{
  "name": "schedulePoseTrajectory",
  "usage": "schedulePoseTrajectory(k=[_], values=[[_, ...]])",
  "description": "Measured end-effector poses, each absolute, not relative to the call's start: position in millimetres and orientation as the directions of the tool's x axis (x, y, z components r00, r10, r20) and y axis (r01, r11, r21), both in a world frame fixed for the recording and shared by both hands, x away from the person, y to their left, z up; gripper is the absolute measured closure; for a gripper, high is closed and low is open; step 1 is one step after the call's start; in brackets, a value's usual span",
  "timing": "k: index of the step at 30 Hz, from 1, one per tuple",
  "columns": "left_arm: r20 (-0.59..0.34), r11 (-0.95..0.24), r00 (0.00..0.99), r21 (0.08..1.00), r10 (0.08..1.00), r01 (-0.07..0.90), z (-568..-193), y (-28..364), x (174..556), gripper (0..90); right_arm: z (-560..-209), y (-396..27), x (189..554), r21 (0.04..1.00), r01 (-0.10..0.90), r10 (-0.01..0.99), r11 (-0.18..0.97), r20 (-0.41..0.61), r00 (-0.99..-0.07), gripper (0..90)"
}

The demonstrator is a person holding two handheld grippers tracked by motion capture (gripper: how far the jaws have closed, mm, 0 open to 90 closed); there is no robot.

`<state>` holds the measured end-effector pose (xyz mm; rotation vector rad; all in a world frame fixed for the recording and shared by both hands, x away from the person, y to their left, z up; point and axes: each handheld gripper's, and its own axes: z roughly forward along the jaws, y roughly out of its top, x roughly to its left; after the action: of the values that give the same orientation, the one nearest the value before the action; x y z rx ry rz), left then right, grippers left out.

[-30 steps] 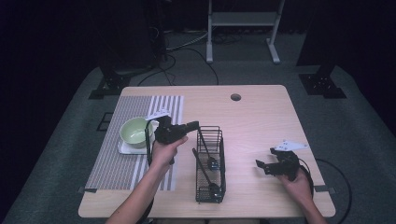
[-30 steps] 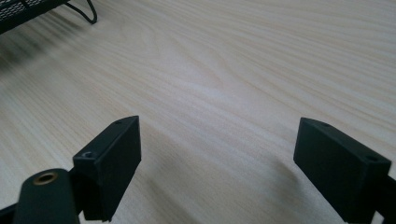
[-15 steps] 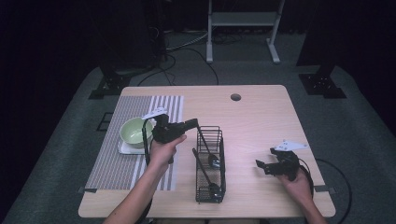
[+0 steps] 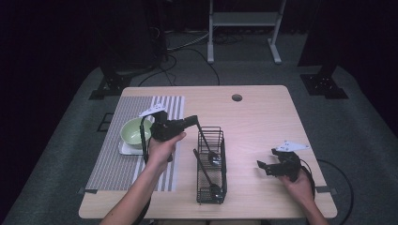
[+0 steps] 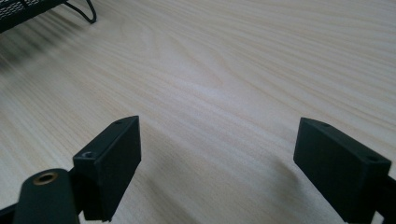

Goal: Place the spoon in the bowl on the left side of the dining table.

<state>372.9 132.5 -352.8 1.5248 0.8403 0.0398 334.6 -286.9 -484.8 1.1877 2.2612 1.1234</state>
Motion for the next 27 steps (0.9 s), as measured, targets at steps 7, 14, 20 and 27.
schedulePoseTrajectory(k=[7,14,20,27], values=[[-0.453,0.106,0.731,0.877,0.511,0.469,-346,134,372,89.3,-485,-287,335,0.779,0.531,0.809,0.334,0.053,-0.586,14.0],[-0.440,0.113,0.736,0.885,0.514,0.451,-335,135,371,89.3,-485,-287,335,0.779,0.530,0.809,0.334,0.052,-0.586,14.0],[-0.441,0.123,0.735,0.887,0.516,0.445,-328,136,372,89.3,-485,-287,335,0.778,0.533,0.809,0.333,0.054,-0.585,14.0],[-0.440,0.132,0.734,0.889,0.518,0.439,-324,138,373,89.3,-485,-287,335,0.779,0.532,0.809,0.333,0.053,-0.585,14.0]])
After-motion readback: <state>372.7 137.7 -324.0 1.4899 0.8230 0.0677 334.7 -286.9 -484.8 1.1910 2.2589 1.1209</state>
